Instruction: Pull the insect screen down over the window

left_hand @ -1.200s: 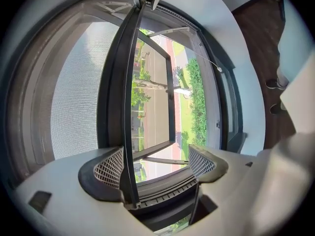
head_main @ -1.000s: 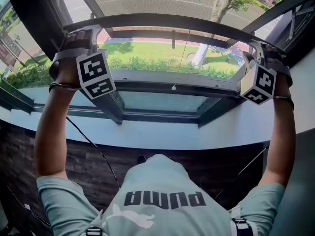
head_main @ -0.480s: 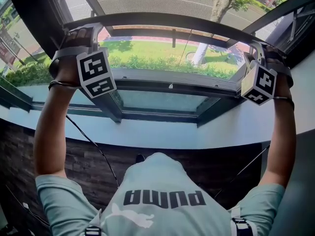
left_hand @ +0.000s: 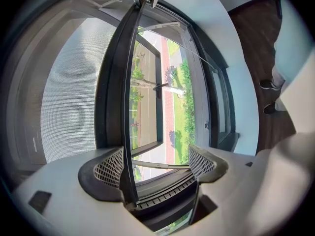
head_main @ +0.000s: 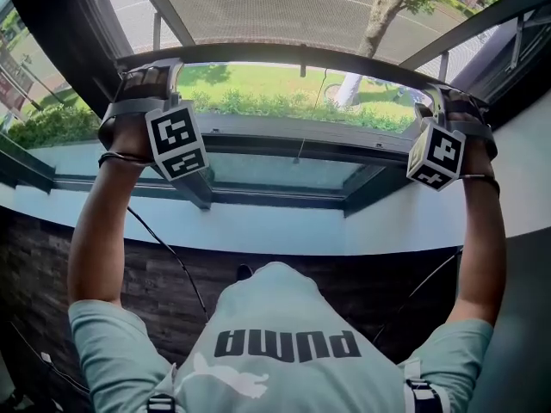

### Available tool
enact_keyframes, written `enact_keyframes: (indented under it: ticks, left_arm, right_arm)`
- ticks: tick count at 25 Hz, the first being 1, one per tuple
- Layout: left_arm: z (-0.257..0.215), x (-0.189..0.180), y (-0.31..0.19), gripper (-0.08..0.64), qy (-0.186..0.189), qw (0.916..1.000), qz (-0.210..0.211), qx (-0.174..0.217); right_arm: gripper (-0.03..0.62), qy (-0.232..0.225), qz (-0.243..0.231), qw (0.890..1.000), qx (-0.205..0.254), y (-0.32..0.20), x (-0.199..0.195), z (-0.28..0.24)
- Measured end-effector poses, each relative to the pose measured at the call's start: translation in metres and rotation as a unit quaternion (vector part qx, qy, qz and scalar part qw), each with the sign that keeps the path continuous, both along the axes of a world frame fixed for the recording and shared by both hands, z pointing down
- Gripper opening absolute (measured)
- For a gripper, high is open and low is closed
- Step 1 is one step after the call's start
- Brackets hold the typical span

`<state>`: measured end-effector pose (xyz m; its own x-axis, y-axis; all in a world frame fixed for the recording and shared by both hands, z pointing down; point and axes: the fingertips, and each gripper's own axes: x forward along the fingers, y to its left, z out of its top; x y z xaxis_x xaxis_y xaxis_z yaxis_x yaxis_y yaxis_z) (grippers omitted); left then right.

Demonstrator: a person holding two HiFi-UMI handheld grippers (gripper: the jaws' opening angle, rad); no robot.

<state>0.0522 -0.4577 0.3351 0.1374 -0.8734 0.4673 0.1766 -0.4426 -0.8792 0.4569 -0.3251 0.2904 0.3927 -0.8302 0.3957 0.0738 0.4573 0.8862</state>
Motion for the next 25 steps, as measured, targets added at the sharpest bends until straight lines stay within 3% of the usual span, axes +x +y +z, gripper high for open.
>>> enact_keyframes:
  ticks: [5, 10, 17, 25]
  left_arm:
    - [0.013, 0.002, -0.001, 0.402, -0.001, 1.0000, -0.003, -0.007]
    - [0.056, 0.001, 0.003, 0.402, -0.006, 0.9993, -0.002, -0.037]
    - [0.090, 0.003, -0.004, 0.402, 0.009, 0.9998, -0.009, -0.016]
    - [0.143, 0.004, 0.004, 0.402, 0.002, 0.9993, -0.017, -0.032]
  right_arm:
    - [0.163, -0.003, 0.004, 1.000, 0.007, 0.000, 0.001, 0.013]
    - [0.163, 0.001, 0.004, 1.000, -0.019, 0.003, 0.001, 0.057]
    - [0.163, -0.001, 0.010, 1.000, -0.005, -0.003, 0.002, 0.091]
    - [0.163, 0.001, 0.012, 1.000, -0.029, 0.001, 0.003, 0.144]
